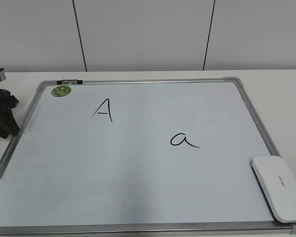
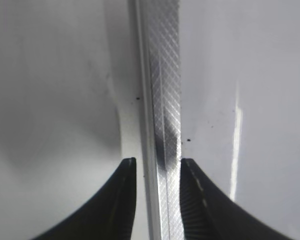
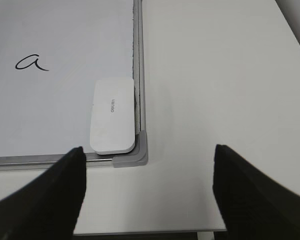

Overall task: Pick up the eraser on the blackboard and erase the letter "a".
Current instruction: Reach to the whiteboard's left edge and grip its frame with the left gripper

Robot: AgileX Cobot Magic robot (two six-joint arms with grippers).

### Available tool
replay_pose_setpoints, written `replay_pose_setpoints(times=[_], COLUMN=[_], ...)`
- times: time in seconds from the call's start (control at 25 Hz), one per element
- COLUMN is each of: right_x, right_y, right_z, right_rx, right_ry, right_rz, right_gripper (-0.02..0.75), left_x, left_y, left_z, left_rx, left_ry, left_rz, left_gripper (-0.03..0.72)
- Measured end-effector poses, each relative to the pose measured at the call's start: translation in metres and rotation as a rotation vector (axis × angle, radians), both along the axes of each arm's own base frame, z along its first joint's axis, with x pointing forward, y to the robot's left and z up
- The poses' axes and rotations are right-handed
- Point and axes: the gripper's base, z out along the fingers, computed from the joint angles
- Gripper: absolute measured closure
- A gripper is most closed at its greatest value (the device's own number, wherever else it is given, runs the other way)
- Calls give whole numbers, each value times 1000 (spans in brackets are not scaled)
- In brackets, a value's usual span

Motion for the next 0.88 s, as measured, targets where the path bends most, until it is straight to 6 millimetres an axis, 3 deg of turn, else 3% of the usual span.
replay_pose_setpoints(times=[0.44, 0.68, 0.88], right_x=[0, 0, 0], right_y=[0, 0, 0], right_z=[0, 0, 0], right_rx=[0, 0, 0], right_ry=[0, 0, 0], right_rz=[0, 0, 0], right_gripper=[151, 151, 151], left_x=[2, 2, 3], left_y=[-1, 0, 1], left_z=[-13, -15, -16], left_rx=[-24, -35, -49], left_ry=[22, 30, 42], left_rz=[4, 9, 12], left_gripper=[480, 579, 592])
